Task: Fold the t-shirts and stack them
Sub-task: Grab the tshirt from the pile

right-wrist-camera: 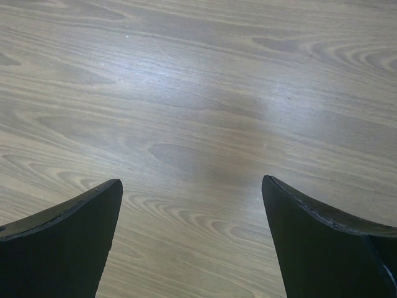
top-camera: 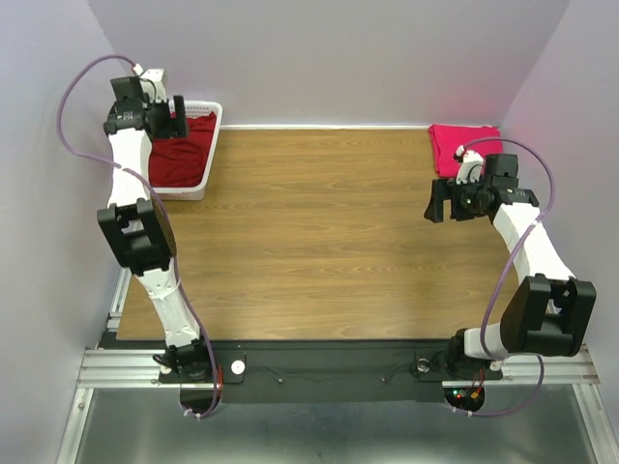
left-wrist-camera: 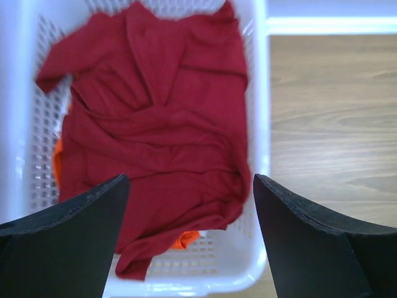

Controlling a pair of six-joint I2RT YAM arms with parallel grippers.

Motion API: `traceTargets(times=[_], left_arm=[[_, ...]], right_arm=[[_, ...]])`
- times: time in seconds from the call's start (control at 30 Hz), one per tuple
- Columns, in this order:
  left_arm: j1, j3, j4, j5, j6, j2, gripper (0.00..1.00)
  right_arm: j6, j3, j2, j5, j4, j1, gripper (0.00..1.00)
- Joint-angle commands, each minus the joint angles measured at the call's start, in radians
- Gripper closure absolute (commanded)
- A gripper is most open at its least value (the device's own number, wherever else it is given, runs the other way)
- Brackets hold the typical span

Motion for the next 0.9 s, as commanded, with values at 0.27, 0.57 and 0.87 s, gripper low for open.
traceTargets(times=[0.27, 0.57, 0.87], left_arm=[[0.003, 0.143, 0.050, -0.152, 0.030, 0.270, 0.08], [0.023, 0.167, 0.093, -0.134, 0.030, 0.301, 0.56], [0.028, 0.190, 0.151, -0.109, 0.032, 0.108, 1.00]], right_arm=[[-0.009, 0.045, 0.022, -0.004, 0.042, -0.005, 0.00], [-0.019, 0.054, 0.036, 0.000, 0.040, -0.005, 0.00], [-0.013, 0.065, 0.031, -0.033, 0.034, -0.005, 0.00]])
